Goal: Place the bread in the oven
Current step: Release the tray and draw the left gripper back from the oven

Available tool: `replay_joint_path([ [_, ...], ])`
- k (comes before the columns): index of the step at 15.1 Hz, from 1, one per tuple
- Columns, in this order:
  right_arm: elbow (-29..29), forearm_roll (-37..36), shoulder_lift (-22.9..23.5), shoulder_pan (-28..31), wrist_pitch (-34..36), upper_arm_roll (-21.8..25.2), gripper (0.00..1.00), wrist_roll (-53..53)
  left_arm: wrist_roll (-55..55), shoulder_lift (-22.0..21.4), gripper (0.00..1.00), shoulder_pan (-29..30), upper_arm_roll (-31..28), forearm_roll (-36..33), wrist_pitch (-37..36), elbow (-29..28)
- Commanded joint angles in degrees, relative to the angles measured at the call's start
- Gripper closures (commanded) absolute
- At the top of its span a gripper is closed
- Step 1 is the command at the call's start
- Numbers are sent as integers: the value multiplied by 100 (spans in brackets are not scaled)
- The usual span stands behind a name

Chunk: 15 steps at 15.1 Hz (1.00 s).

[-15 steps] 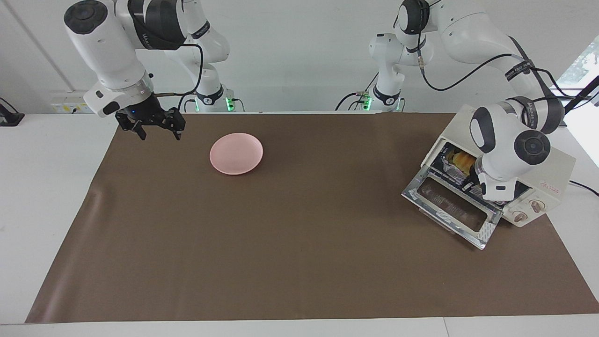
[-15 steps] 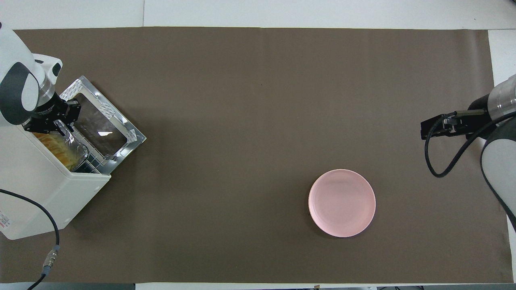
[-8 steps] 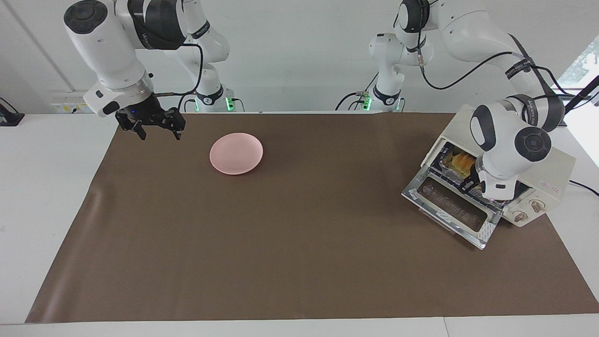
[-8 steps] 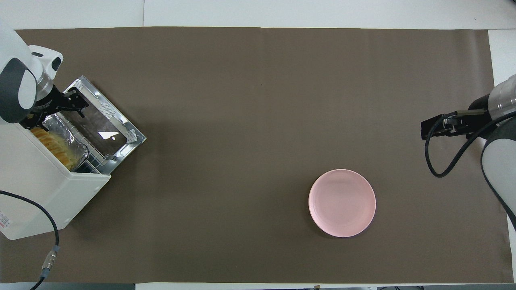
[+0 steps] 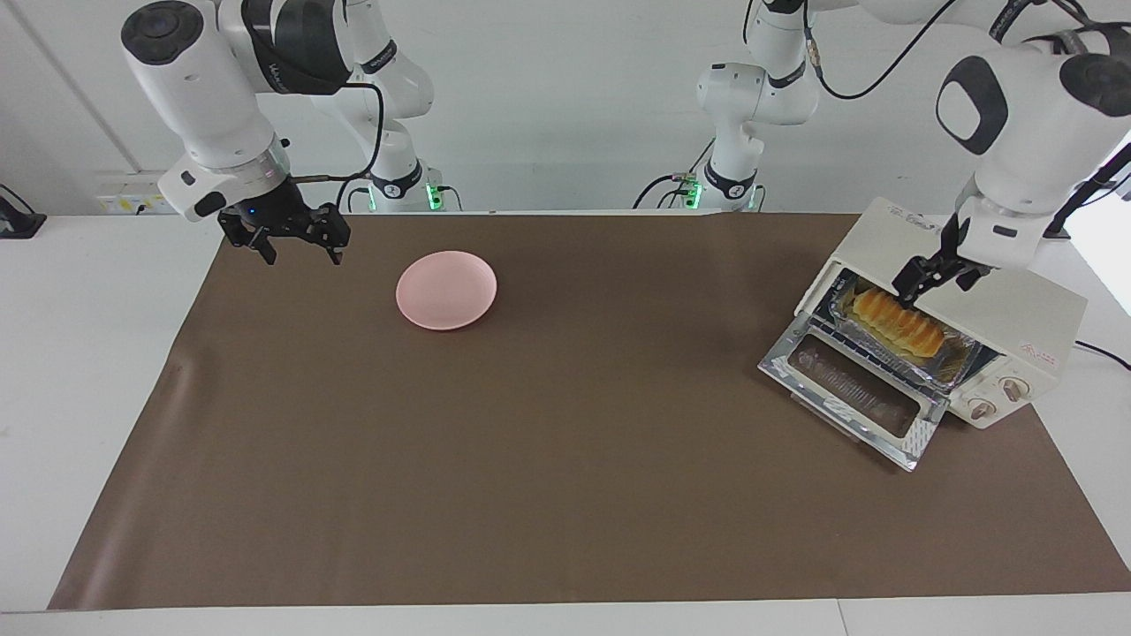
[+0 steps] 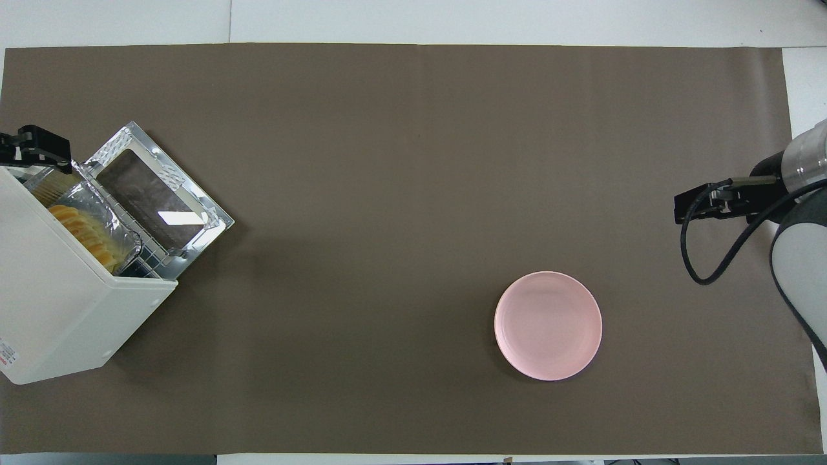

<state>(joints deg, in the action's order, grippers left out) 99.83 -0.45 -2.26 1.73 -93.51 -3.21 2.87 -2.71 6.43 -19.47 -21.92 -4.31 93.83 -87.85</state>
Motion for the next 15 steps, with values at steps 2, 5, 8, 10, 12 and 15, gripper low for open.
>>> replay_joint_path([
  [2,107,-78,-91,82,-27,-48,0,-138,614,-352,0,-118,117,-43,-416,-198],
  [5,107,-78,-91,82,-36,-48,0,-138,614,-431,0,91,458,333,-715,-128],
  [8,107,-78,-91,82,-36,-48,0,-138,578,-484,0,1248,1617,563,-1067,-92],
  [10,107,-87,-91,82,-27,-48,0,-138,552,-519,0,1455,1902,563,-1077,-145],
  [12,107,-79,-91,82,-36,-48,0,-138,552,-589,0,1455,1911,563,-1173,-206],
  [15,107,-78,-91,82,-36,-48,0,-138,543,-757,0,1455,1972,563,-1103,-382],
])
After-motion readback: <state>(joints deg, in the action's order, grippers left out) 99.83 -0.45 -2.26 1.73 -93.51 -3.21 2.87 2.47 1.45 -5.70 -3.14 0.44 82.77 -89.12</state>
